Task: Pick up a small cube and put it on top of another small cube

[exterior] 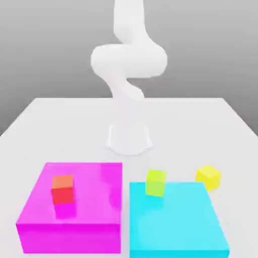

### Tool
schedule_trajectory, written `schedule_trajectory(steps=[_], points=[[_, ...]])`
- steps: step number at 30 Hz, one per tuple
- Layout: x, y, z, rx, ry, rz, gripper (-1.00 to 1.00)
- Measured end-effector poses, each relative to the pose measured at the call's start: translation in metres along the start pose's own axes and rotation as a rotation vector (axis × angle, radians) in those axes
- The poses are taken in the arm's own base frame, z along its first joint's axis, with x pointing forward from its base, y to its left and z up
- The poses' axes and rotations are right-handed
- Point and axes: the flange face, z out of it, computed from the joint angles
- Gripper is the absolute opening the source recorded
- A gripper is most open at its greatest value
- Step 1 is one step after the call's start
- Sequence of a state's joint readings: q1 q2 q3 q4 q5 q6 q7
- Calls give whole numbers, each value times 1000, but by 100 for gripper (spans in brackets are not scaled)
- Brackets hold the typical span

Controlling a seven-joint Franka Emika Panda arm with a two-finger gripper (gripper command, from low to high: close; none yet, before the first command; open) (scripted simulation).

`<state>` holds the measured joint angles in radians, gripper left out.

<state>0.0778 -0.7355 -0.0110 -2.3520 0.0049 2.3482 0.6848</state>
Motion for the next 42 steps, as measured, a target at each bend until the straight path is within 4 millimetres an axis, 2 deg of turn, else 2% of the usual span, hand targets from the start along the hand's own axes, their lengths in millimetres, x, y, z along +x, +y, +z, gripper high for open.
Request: schedule_trajectory(steps=[3, 6, 10, 13, 19, 22, 26, 28, 34, 35, 42], points=[[-36, -13, 60, 2, -108, -201, 0], [-80, -23, 112, 11, -208, -400, 0], [-150, -28, 170, 33, -335, -669, 0], [-207, -25, 204, 56, -427, -874, 0], [-326, 2, 249, 119, -603, -1291, 0], [-381, 27, 261, 157, -688, -1502, 0], [-447, 70, 268, 214, -799, -1784, 0], [-466, 80, 274, 234, -820, -1843, 0], [-490, 105, 312, 232, -826, -1845, 0], [-492, 108, 316, 230, -826, -1845, -100], [-493, 108, 316, 229, -827, -1846, -100]])
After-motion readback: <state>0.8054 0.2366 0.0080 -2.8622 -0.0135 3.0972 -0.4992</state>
